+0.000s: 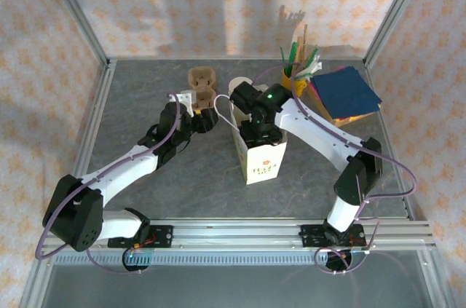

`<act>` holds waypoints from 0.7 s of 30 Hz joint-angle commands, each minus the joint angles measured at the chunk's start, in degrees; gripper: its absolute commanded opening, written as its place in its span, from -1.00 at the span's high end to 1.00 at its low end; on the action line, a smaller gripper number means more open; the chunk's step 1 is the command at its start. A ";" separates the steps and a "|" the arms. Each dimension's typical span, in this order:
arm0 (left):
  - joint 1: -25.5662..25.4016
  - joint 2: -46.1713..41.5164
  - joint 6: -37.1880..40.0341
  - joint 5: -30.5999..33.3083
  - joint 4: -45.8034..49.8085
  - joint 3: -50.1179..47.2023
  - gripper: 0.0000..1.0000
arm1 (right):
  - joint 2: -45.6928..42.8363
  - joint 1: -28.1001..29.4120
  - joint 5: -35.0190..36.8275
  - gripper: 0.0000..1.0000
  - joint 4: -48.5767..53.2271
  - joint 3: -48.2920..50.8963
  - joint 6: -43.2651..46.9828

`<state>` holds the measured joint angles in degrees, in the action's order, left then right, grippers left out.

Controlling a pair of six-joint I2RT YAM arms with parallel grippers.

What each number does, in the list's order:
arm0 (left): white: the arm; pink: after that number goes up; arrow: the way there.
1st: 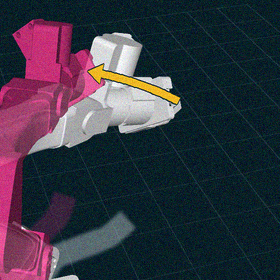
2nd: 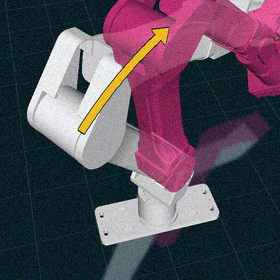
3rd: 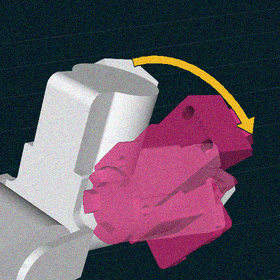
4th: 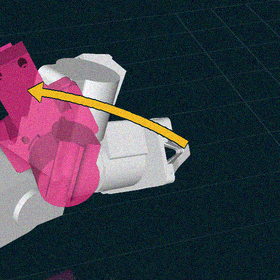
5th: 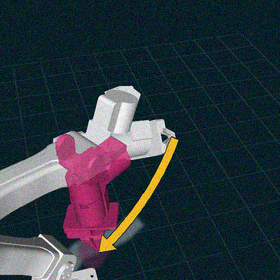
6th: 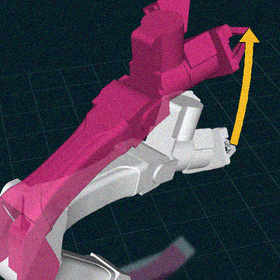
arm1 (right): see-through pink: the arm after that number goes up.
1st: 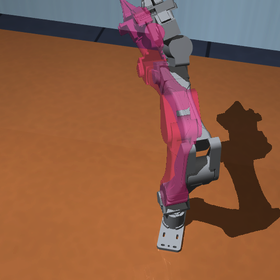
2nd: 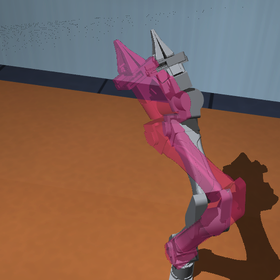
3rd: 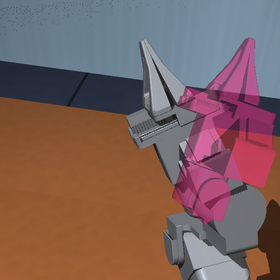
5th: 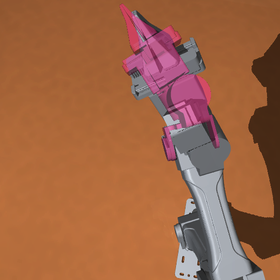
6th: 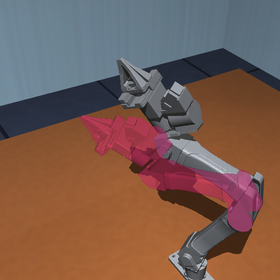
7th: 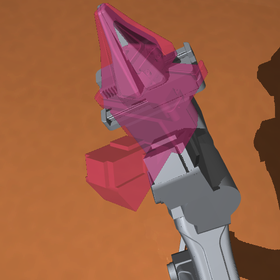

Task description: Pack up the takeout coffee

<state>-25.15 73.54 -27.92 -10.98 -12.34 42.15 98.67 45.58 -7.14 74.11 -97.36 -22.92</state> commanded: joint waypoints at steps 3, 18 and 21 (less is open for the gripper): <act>-0.43 -2.15 1.47 1.93 -0.05 -1.05 -0.36 | -3.36 -0.06 0.99 0.36 0.95 1.21 -0.47; -0.42 -2.43 1.20 2.11 -0.41 -1.93 -0.36 | -3.39 -0.06 1.39 0.36 0.95 2.84 -0.48; -0.42 -2.39 1.17 2.02 -0.58 -1.94 -0.36 | -3.31 -0.14 1.42 0.36 0.93 3.10 -0.46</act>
<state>-25.15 72.44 -27.92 -9.98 -12.16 40.64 96.27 45.58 -7.11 74.13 -94.98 -22.94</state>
